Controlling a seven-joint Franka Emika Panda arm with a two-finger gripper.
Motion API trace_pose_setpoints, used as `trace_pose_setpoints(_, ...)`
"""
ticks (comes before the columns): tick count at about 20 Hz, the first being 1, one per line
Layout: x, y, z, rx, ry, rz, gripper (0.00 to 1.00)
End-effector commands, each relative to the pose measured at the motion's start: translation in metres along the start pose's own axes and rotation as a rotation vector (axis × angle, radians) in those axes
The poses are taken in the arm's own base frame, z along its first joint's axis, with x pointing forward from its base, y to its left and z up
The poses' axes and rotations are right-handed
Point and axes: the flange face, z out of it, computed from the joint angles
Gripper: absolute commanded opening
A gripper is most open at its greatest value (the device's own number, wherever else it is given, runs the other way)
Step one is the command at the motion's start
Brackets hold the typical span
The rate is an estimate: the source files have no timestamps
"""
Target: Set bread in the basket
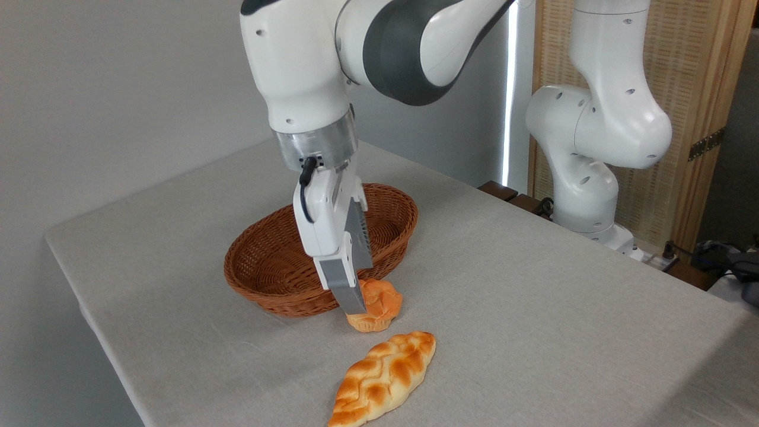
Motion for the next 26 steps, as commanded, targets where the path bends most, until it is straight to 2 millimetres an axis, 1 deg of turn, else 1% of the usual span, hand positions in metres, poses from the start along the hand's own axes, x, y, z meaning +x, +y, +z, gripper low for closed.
trace_pose_setpoints(1,-0.002,0.019,0.013,-0.031,-0.017,0.109,1.0)
trace_pose_setpoints(3,0.0,0.029,0.022,-0.023,-0.018,0.149,1.0)
trace_pose_setpoints(7,0.013,0.048,0.046,0.03,-0.022,0.189,1.0)
trace_pose_setpoints(10,0.028,0.052,0.063,0.057,-0.024,0.221,1.0)
trace_pose_setpoints(12,0.038,0.053,0.071,0.063,-0.024,0.241,1.0)
trace_pose_setpoints(14,0.039,0.052,0.073,0.062,-0.028,0.248,0.99)
trace_pose_setpoints(15,0.038,0.051,0.073,0.067,-0.054,0.278,0.97)
trace_pose_setpoints(17,0.033,0.049,0.074,0.067,-0.082,0.33,0.89)
trace_pose_setpoints(18,0.031,0.049,0.073,0.07,-0.083,0.328,0.83)
trace_pose_setpoints(19,0.03,0.049,0.073,0.07,-0.083,0.329,0.72)
trace_pose_setpoints(20,0.029,0.049,0.073,0.07,-0.082,0.328,0.47)
trace_pose_setpoints(22,0.027,0.049,0.073,0.07,-0.082,0.325,0.25)
trace_pose_setpoints(23,0.027,0.048,0.072,0.071,-0.082,0.322,0.16)
trace_pose_setpoints(26,0.024,0.048,0.073,0.069,-0.081,0.317,0.13)
